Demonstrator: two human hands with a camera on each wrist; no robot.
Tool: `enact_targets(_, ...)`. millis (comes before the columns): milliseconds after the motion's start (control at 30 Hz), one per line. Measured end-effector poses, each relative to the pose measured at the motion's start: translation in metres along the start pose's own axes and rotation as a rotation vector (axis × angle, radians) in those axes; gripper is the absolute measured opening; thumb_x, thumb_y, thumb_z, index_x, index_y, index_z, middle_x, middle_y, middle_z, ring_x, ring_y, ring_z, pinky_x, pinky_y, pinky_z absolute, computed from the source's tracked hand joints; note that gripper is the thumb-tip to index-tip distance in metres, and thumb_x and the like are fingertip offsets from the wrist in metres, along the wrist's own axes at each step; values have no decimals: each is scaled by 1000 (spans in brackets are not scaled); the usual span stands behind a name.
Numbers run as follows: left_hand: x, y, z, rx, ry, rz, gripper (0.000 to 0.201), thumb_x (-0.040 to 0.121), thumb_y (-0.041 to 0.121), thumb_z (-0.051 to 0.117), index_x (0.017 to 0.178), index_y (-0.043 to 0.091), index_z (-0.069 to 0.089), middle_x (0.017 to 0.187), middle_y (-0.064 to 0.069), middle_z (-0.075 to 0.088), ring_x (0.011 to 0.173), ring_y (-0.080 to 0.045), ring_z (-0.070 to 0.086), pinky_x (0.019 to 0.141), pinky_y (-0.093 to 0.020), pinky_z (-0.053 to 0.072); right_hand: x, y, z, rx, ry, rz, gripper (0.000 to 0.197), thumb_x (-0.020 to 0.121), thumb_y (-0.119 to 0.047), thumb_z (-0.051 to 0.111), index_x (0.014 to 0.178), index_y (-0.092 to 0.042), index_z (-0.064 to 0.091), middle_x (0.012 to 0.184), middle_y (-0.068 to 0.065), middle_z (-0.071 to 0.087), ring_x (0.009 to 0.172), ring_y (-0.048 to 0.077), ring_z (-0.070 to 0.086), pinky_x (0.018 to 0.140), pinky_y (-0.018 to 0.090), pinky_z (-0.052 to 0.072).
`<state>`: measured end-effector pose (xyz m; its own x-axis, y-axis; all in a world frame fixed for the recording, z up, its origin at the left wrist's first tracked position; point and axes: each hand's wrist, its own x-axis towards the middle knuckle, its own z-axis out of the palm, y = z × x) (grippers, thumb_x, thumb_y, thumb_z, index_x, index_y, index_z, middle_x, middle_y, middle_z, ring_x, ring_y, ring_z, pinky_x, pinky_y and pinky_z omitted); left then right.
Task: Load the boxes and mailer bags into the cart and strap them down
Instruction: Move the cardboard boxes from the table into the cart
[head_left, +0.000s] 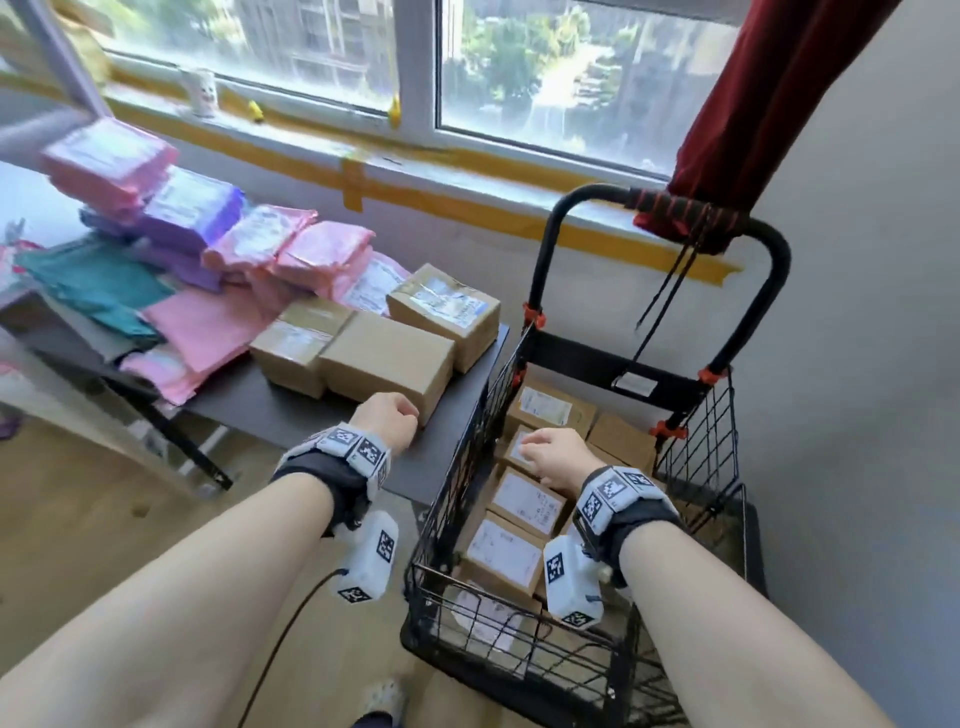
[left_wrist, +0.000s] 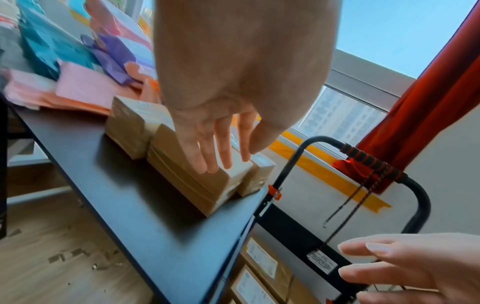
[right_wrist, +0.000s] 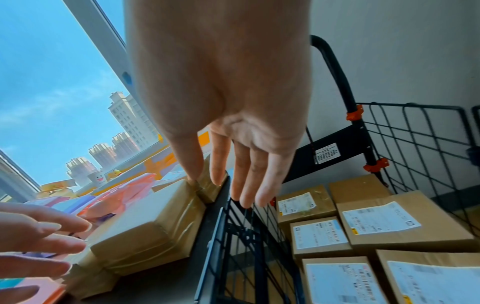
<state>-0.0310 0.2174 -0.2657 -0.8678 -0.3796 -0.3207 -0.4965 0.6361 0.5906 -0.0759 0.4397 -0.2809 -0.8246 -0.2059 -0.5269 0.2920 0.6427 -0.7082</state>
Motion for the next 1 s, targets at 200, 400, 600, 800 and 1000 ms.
enact_targets(200, 47, -37, -56, 32, 69, -10, 33, 89, 10, 49, 120, 9, 59, 126, -11, 59, 117, -28, 54, 98, -29, 39, 25, -60, 44, 139, 1, 8, 29, 95, -20, 54, 120, -8, 60, 101, 8, 60, 89, 18, 58, 94, 40, 49)
enact_targets(400, 113, -60, -81, 17, -5, -3, 43, 89, 10, 47, 133, 12, 47, 138, -10, 48, 127, -26, 45, 107, -32, 34, 72, -100, 85, 196, 28, 44, 49, 92, -22, 59, 137, -9, 44, 121, 11, 54, 108, 26, 56, 95, 39, 48)
enact_targets(600, 157, -68, -77, 44, -61, 15, 51, 89, 14, 50, 139, 15, 41, 134, -12, 52, 125, -29, 47, 105, -34, 36, 112, -112, 110, 243, 53, 89, 66, 91, -21, 61, 147, -13, 27, 145, 6, 42, 130, 22, 44, 109, 39, 38)
enact_targets(800, 168, -67, -65, 103, -30, 11, 49, 88, 14, 50, 137, 15, 44, 136, -16, 49, 128, -33, 41, 109, -37, 32, 124, -113, 119, 392, 68, 141, 60, 92, -15, 57, 145, -13, 29, 139, 9, 49, 122, 23, 51, 103, 36, 43)
enact_targets(1000, 166, -61, -55, 21, 40, -158, 57, 84, 11, 52, 139, 10, 37, 140, -20, 40, 133, -34, 31, 112, -39, 24, 124, -101, 118, 365, 71, 158, 66, 91, -10, 55, 149, -13, 24, 143, 10, 41, 122, 25, 51, 104, 39, 43)
